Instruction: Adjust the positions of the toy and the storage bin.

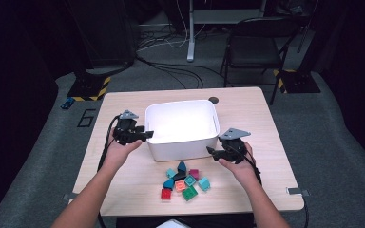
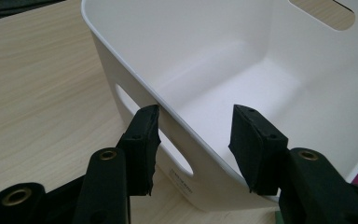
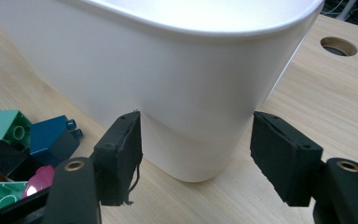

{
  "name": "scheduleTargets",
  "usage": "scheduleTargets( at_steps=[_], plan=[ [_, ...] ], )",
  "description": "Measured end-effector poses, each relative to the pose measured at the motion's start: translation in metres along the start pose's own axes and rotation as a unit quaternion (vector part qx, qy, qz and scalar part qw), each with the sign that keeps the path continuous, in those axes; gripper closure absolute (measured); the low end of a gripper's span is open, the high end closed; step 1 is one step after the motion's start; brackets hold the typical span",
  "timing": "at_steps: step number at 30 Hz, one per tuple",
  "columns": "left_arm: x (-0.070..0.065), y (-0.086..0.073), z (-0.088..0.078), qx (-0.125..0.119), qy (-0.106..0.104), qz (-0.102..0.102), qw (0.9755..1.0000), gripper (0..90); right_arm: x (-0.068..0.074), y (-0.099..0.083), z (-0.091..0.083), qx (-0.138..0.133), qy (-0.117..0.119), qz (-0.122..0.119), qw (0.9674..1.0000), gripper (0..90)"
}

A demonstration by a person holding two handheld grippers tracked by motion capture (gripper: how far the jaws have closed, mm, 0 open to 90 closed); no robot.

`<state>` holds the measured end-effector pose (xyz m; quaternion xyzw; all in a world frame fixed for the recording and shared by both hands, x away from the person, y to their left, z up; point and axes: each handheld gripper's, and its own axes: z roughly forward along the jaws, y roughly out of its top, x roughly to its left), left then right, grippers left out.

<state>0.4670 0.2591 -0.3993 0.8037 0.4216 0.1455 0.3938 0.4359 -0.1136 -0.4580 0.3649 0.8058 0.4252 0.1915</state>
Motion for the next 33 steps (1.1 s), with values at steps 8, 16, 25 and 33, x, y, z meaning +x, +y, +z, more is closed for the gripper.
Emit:
scheduleTargets(
  at_steps=[8, 16, 25, 33],
  plan=[
    [-0.001, 0.0, 0.001, -0.004, -0.004, 0.007, 1.0, 57.0, 0.007, -0.002, -0.008, 0.011, -0.001, 0.0, 0.9999, 31.7],
    [-0.004, -0.005, -0.004, -0.01, -0.012, -0.008, 0.9998, 57.1, 0.01, -0.004, -0.012, 0.01, -0.005, 0.003, 0.9999, 31.5],
    [-0.001, -0.005, -0.003, -0.012, -0.014, -0.013, 0.9998, 54.9, 0.011, -0.006, -0.011, 0.014, -0.006, 0.002, 0.9999, 33.5],
    [0.003, -0.009, -0.018, -0.04, -0.005, -0.015, 0.9991, 44.7, 0.009, -0.008, -0.023, 0.016, -0.009, 0.014, 0.9997, 36.0]
  ],
)
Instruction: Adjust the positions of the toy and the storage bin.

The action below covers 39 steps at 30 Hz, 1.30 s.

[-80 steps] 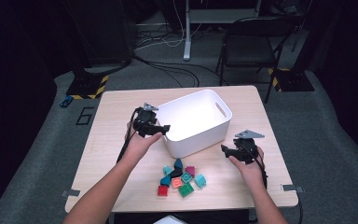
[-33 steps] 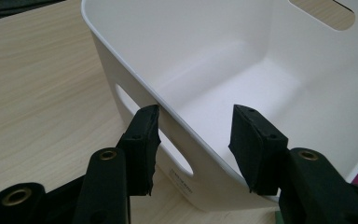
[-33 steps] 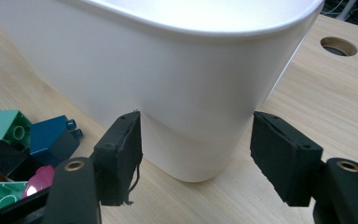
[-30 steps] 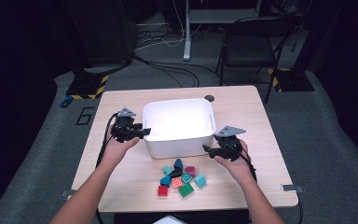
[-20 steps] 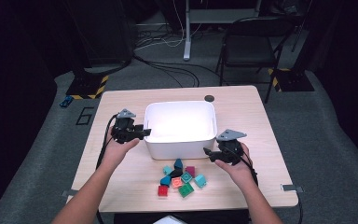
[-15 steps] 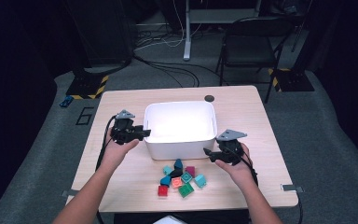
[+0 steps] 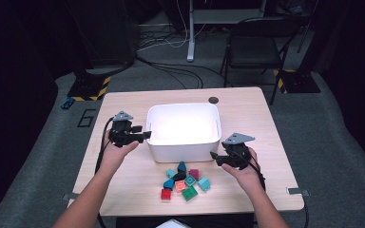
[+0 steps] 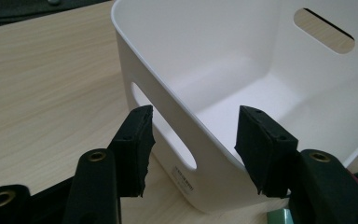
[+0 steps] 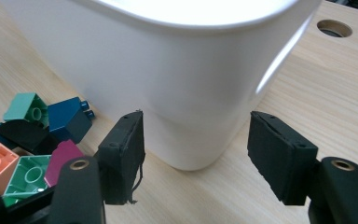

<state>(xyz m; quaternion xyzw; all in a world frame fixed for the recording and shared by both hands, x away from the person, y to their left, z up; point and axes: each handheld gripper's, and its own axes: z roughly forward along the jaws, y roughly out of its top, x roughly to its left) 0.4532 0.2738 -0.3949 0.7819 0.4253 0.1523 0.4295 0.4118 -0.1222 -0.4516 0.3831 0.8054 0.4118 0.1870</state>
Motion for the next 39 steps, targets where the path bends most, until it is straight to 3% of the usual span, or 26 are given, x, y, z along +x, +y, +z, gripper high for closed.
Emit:
scheduleTargets(
  at_steps=[4, 11, 17, 24, 29, 33, 39],
  plan=[
    [0.002, -0.007, -0.013, -0.023, -0.003, 0.011, 0.9997, 40.4, 0.0, -0.003, -0.011, -0.005, -0.001, 0.012, 0.9999, 37.2],
    [0.007, -0.013, -0.035, -0.031, -0.001, 0.026, 0.9992, 40.5, 0.003, -0.004, -0.019, -0.01, -0.002, 0.011, 0.9999, 37.5],
    [0.012, -0.026, -0.048, -0.03, 0.014, 0.036, 0.9988, 40.4, 0.009, -0.003, -0.023, -0.01, -0.008, 0.003, 0.9999, 38.3],
    [0.017, -0.05, -0.043, -0.018, 0.026, 0.039, 0.9987, 40.4, 0.015, -0.011, -0.027, -0.001, -0.01, -0.003, 0.9999, 41.3],
    [0.017, -0.066, -0.034, -0.02, 0.021, 0.042, 0.9987, 40.4, 0.014, -0.02, -0.029, 0.0, -0.006, 0.011, 0.9999, 41.9],
    [0.016, -0.072, -0.028, -0.013, 0.02, 0.051, 0.9984, 40.4, 0.016, -0.023, -0.027, 0.0, -0.005, 0.016, 0.9999, 42.1],
    [0.016, -0.081, -0.02, -0.018, 0.021, 0.041, 0.9988, 40.5, 0.025, -0.026, -0.022, 0.005, -0.001, 0.0, 1.0, 44.3]
  ],
)
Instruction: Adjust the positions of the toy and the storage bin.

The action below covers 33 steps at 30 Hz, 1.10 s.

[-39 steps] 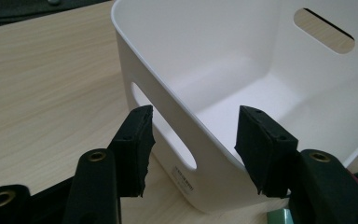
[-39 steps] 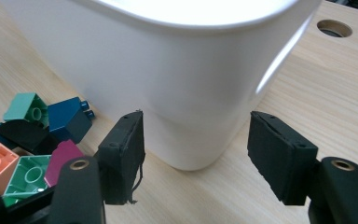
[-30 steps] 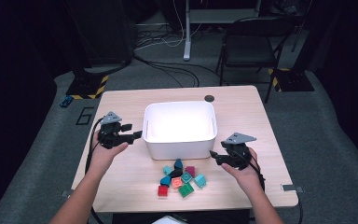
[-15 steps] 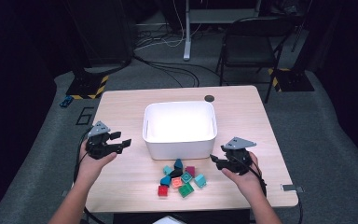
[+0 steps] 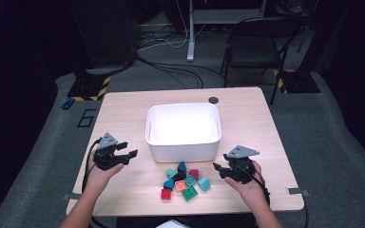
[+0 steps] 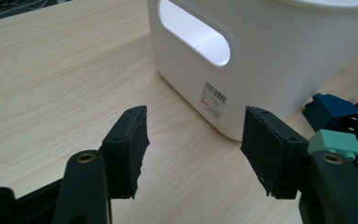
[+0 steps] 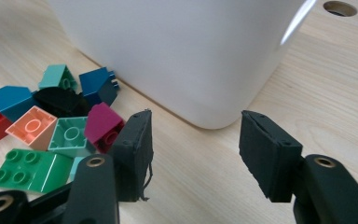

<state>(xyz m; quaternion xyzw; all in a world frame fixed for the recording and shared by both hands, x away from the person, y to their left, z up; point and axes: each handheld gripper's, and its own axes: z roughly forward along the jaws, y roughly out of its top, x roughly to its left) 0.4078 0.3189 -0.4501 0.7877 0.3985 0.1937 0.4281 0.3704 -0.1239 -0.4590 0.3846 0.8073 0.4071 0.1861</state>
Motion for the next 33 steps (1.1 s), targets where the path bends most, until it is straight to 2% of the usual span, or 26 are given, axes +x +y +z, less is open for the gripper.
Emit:
scheduleTargets(
  at_steps=[2, 10, 18, 23, 30, 33],
  plan=[
    [0.001, -0.004, 0.004, 0.001, 0.001, -0.007, 1.0, 40.4, 0.005, -0.002, 0.001, 0.002, 0.002, -0.009, 1.0, 45.0],
    [0.006, -0.011, 0.013, 0.014, 0.006, -0.008, 0.9998, 40.5, 0.008, -0.008, 0.003, 0.011, 0.007, -0.007, 0.9999, 46.4],
    [0.009, -0.017, 0.02, 0.021, 0.006, -0.018, 0.9996, 40.6, 0.013, -0.013, 0.007, 0.016, 0.013, -0.01, 0.9997, 48.4],
    [0.01, -0.018, 0.022, 0.025, 0.005, -0.017, 0.9995, 40.4, 0.02, -0.014, 0.013, 0.024, 0.029, -0.017, 0.9991, 51.4],
    [0.01, -0.018, 0.024, 0.027, 0.007, -0.016, 0.9995, 40.4, 0.032, -0.014, 0.02, 0.029, 0.057, -0.031, 0.9974, 51.4],
    [0.01, -0.018, 0.024, 0.031, 0.007, -0.014, 0.9994, 40.4, 0.035, -0.015, 0.022, 0.032, 0.062, -0.035, 0.9969, 51.4]
  ],
)
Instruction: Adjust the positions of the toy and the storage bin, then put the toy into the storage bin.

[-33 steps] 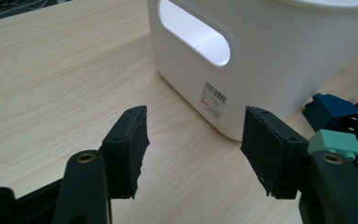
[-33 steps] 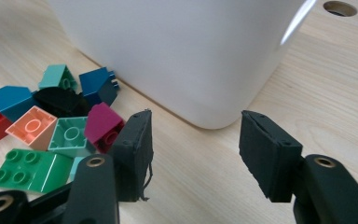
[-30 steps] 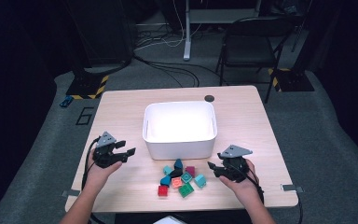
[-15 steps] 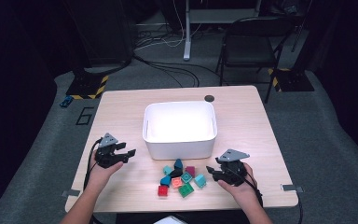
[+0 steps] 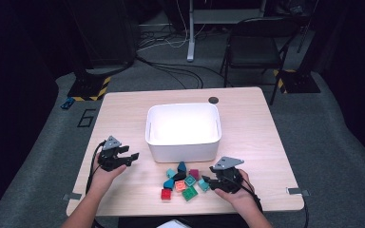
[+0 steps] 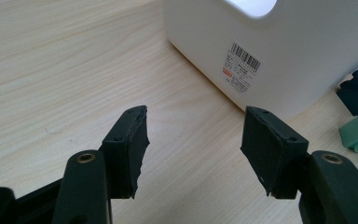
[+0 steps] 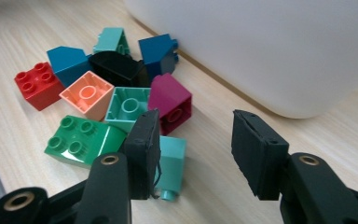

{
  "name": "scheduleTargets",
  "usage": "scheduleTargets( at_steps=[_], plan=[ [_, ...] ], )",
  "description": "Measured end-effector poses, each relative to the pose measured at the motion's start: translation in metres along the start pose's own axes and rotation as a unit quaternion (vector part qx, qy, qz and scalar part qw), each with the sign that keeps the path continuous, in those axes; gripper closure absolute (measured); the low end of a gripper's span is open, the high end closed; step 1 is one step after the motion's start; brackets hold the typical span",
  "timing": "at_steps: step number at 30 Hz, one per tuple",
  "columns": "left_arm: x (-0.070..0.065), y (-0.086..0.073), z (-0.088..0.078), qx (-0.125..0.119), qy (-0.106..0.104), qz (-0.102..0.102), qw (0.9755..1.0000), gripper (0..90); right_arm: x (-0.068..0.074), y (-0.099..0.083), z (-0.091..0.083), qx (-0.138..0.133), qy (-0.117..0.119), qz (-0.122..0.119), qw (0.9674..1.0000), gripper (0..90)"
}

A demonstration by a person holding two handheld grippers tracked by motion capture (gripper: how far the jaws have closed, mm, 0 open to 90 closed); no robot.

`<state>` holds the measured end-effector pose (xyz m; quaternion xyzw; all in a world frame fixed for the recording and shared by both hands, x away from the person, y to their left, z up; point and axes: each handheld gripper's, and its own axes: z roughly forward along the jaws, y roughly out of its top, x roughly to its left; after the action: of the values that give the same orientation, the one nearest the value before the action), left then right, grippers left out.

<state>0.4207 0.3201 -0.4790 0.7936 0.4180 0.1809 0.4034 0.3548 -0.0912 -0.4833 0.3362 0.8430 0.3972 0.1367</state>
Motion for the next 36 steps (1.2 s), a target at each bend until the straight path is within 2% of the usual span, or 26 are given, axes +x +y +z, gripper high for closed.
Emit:
scheduleTargets(
  at_steps=[8, 15, 17, 23, 27, 31, 33, 36],
  plan=[
    [0.002, -0.001, 0.001, 0.004, 0.003, -0.002, 1.0, 40.2, 0.008, -0.001, 0.011, 0.014, 0.021, -0.005, 0.9997, 48.6],
    [0.003, -0.001, 0.0, 0.004, 0.007, -0.005, 1.0, 40.0, 0.015, 0.0, 0.018, 0.025, 0.023, -0.026, 0.9991, 48.4],
    [0.003, -0.001, 0.0, 0.005, 0.008, -0.005, 0.9999, 40.0, 0.013, -0.001, 0.018, 0.03, 0.019, -0.027, 0.999, 49.7],
    [0.006, -0.003, 0.0, 0.0, 0.008, -0.017, 0.9998, 40.0, 0.002, -0.005, 0.016, 0.035, 0.02, 0.0, 0.9992, 55.0],
    [0.008, -0.003, -0.002, -0.002, 0.008, -0.023, 0.9997, 40.0, -0.003, -0.007, 0.017, 0.041, 0.021, 0.006, 0.9989, 55.8],
    [0.009, -0.004, -0.002, -0.003, 0.009, -0.026, 0.9996, 40.0, -0.003, -0.007, 0.016, 0.046, 0.014, 0.007, 0.9988, 57.9],
    [0.009, -0.004, -0.001, -0.004, 0.011, -0.026, 0.9996, 40.0, -0.003, -0.005, 0.015, 0.046, 0.009, -0.004, 0.9989, 58.2],
    [0.009, -0.004, -0.001, -0.001, 0.009, -0.025, 0.9996, 40.0, -0.003, -0.004, 0.013, 0.046, 0.011, -0.001, 0.9989, 58.4]
  ],
)
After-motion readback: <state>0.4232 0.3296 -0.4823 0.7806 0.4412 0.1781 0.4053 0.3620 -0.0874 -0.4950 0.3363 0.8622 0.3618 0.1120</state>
